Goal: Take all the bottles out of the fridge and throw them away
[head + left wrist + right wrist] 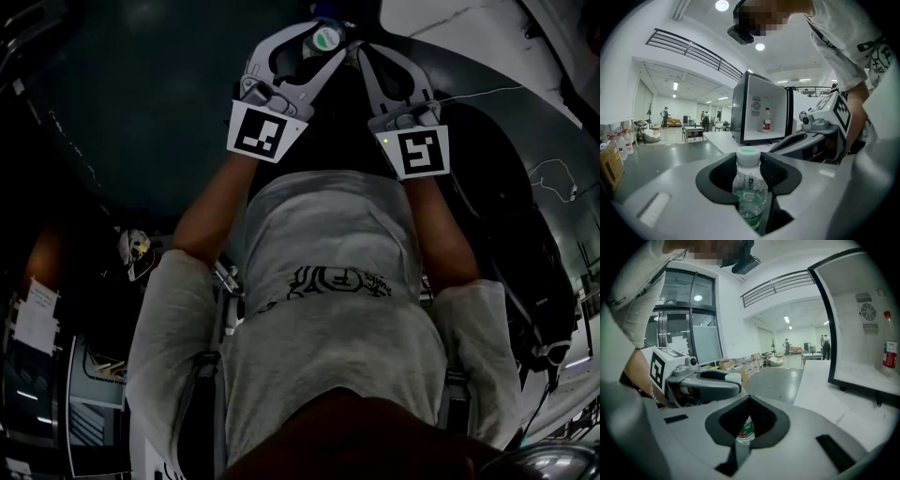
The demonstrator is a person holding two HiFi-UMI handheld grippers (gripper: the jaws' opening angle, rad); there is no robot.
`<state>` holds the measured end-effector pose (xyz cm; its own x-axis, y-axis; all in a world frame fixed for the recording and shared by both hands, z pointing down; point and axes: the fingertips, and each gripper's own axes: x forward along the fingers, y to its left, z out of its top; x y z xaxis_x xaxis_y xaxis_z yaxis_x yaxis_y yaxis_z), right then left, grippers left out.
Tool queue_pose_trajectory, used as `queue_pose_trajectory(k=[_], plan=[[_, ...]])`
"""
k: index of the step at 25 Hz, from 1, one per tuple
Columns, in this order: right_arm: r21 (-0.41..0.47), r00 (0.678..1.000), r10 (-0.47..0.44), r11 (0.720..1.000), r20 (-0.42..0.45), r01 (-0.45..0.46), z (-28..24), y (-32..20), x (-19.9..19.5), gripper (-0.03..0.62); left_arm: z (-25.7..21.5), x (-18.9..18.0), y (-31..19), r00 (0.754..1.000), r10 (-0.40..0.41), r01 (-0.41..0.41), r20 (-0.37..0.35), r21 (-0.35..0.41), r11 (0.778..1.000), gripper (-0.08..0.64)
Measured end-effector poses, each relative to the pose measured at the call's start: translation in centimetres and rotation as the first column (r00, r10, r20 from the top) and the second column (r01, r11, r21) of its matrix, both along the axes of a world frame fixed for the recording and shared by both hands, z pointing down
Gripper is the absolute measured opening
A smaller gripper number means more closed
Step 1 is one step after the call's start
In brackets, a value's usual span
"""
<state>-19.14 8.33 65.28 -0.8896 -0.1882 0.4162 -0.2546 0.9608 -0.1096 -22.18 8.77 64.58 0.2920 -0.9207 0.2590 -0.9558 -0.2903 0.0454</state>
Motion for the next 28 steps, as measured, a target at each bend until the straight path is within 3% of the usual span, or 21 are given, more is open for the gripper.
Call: queue_pose_trajectory(k=[9, 28], plan=[[-0.007, 0.999, -0.015, 1.0, -0.038, 0.014, 6.0, 0.6, -0.2, 0.008, 6.0, -0.4, 0.1, 1.0, -0.008, 0.008, -0.006, -0.002, 1.0, 0.158], [-0.036, 0.989, 0.109, 0.993, -0.097, -0.113, 17.9, 0.0, 0.3, 0.008, 17.6, -1.0, 0.1, 0.998, -0.052, 0.052, -0.02, -0.03, 0.998, 0.158]])
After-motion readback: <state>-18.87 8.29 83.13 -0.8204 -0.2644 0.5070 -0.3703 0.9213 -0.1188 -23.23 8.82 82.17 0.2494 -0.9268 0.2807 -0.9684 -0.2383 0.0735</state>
